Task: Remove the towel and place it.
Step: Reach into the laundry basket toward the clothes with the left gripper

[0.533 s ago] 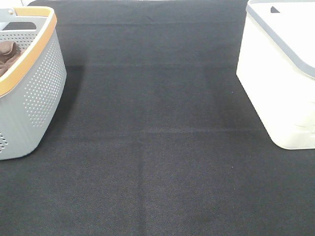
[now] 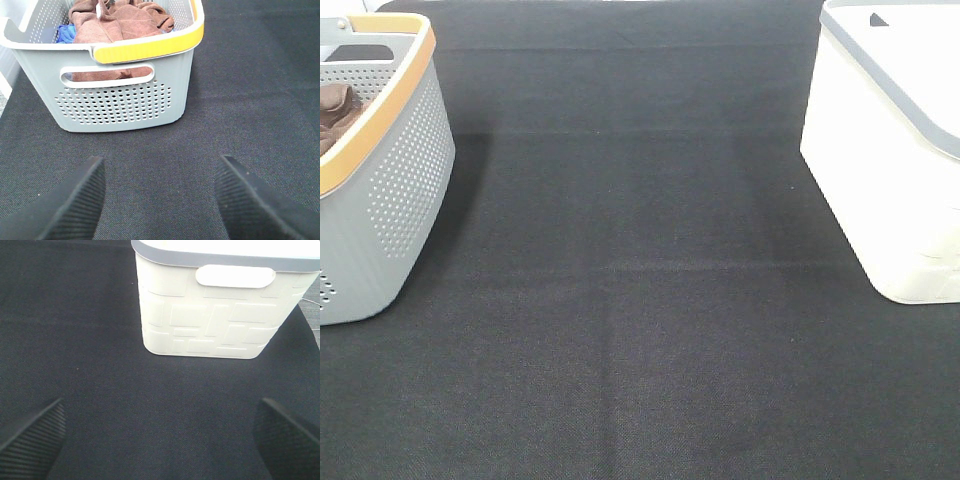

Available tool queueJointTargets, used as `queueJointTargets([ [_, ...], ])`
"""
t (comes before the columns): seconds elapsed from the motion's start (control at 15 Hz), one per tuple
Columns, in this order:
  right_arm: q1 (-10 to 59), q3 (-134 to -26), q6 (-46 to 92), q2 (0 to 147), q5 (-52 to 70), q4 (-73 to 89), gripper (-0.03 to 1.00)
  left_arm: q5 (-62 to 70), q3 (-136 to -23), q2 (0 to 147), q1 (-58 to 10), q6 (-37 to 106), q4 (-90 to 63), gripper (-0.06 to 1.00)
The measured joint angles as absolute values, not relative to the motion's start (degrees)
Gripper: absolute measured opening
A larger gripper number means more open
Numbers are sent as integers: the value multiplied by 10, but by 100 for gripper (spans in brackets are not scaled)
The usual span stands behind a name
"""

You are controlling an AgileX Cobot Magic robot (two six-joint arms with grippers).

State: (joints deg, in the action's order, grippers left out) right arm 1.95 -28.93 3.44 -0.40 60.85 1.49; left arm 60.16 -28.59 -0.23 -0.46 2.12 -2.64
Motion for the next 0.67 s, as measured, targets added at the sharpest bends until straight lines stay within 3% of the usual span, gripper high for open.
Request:
queueJointTargets([
  [0.67, 19, -289, 34, -4, 608, 15, 96, 602, -286, -2, -5, 21, -26, 61],
])
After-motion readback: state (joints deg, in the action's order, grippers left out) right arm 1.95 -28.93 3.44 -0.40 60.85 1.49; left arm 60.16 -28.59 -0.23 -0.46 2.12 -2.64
